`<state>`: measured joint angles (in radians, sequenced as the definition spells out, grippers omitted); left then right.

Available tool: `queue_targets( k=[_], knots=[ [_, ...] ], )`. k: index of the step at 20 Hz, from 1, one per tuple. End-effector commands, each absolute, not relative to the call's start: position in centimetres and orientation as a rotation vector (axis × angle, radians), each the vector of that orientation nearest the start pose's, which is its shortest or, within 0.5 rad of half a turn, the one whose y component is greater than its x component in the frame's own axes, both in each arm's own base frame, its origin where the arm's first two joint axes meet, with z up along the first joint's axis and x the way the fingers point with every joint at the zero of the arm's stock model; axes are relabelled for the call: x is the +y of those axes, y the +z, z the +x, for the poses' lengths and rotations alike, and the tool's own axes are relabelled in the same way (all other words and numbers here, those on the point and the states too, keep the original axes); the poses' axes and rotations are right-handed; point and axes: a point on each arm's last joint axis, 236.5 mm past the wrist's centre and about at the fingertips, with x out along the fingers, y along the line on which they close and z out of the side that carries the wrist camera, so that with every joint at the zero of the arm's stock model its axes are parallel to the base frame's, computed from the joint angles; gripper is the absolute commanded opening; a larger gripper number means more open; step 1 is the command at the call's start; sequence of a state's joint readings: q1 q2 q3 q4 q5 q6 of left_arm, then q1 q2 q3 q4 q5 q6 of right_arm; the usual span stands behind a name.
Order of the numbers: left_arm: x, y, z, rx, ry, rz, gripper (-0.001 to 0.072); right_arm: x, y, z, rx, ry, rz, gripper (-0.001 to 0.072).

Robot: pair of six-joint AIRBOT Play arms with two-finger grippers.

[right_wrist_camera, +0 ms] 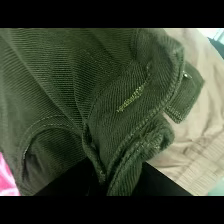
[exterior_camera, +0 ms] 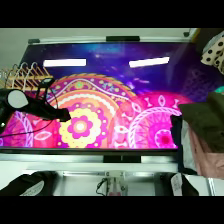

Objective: Fold the shirts.

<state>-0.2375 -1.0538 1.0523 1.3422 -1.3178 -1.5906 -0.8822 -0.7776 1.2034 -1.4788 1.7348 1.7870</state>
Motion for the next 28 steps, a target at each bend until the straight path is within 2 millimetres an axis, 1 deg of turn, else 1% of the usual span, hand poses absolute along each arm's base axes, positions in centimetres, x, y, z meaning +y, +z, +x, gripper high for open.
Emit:
queue_targets(
  k=[1,2,4,5,6,8,9,10,11,12,13,14,16,17,18,19,20,21,22,23,24,25,26,27,28],
  knots=[
    [-12.4,4.5,29.3,1.334,-0.339,-0.054,0.0606,-13.3,11.7,10.1,1.309,-0.873,0.78,0.0136],
    [-12.4,4.5,29.2,1.34,-0.339,-0.053,0.0606,-14.3,11.6,8.5,1.322,-0.929,0.757,0.0136],
    [-12.4,4.5,29.2,1.339,-0.339,-0.054,0.0606,-15.9,11.6,6.3,1.339,-0.998,0.746,0.0136],
    [-12.4,4.5,29.3,1.338,-0.339,-0.054,0.0605,-16.4,11.2,5.5,1.338,-1.017,0.765,0.0136],
    [-12.4,4.5,29.3,1.338,-0.339,-0.054,0.0606,-16.1,10.4,5.2,1.338,-1.007,0.821,0.0136],
    [-12.5,4.5,29.2,1.34,-0.343,-0.059,0.0605,-15.5,8.7,6.0,1.288,-0.952,0.949,0.0137],
    [-12.8,4.6,29.1,1.342,-0.351,-0.069,0.0606,-15.3,8.2,5.9,1.279,-0.946,0.984,0.0137],
    [-13.2,4.6,29.0,1.343,-0.362,-0.083,0.0606,-15.3,7.9,5.7,1.284,-0.953,0.994,0.0137],
    [-13.5,4.7,29.0,1.342,-0.371,-0.096,0.0605,-15.7,7.9,5.0,1.294,-0.985,0.976,0.0138],
    [-13.6,4.8,29.0,1.342,-0.376,-0.102,0.0606,-16.3,7.9,4.1,1.308,-1.031,0.948,0.0195],
    [-13.7,4.8,28.9,1.342,-0.378,-0.105,0.0606,-16.8,8.0,3.5,1.312,-1.065,0.926,0.0461],
    [-13.7,4.8,28.9,1.342,-0.378,-0.105,0.0605,-17.0,8.0,3.3,1.32,-1.06,0.9,0.0645],
    [-13.7,4.8,29.0,1.339,-0.386,-0.095,0.0606,-17.3,8.2,3.1,1.329,-1.05,0.865,0.0651],
    [-13.7,4.8,29.0,1.339,-0.385,-0.095,0.0606,-17.8,8.8,3.0,1.315,-1.07,0.844,0.065],
    [-13.7,4.8,29.0,1.336,-0.395,-0.081,0.0605,-19.0,10.0,3.1,1.269,-1.099,0.803,0.0651],
    [-13.6,4.8,29.1,1.326,-0.414,-0.052,0.0605,-20.4,11.7,3.9,1.192,-1.118,0.754,0.0651],
    [-13.1,4.7,29.3,1.323,-0.4,-0.025,0.0606,-22.2,14.3,5.2,1.076,-1.125,0.691,0.065],
    [-12.1,4.6,29.9,1.319,-0.368,0.017,0.0605,-23.8,17.2,7.2,0.944,-1.109,0.632,0.065],
    [-10.8,4.6,30.9,1.309,-0.326,0.073,0.0604,-24.9,20.8,10.2,0.808,-1.052,0.565,0.0649],
    [-9.5,4.9,32.1,1.295,-0.28,0.13,0.0603,-24.7,23.8,13.7,0.714,-0.948,0.51,0.0644],
    [-8.2,5.4,33.6,1.275,-0.234,0.187,0.0597,-23.2,26.0,18.0,0.664,-0.794,0.476,0.0644],
    [-7.2,6.1,34.9,1.265,-0.194,0.229,0.0534,-20.8,27.1,22.0,0.655,-0.641,0.47,0.0644],
    [-6.6,6.8,36.2,1.268,-0.165,0.263,0.0456,-17.6,27.2,25.8,0.678,-0.501,0.466,0.0644],
    [-6.4,7.4,37.3,1.278,-0.144,0.292,0.0456,-14.2,26.4,29.0,0.739,-0.393,0.425,0.0644],
    [-6.5,7.8,38.1,1.292,-0.134,0.316,0.0459,-11.1,24.9,31.4,0.817,-0.331,0.348,0.0643]
  ],
)
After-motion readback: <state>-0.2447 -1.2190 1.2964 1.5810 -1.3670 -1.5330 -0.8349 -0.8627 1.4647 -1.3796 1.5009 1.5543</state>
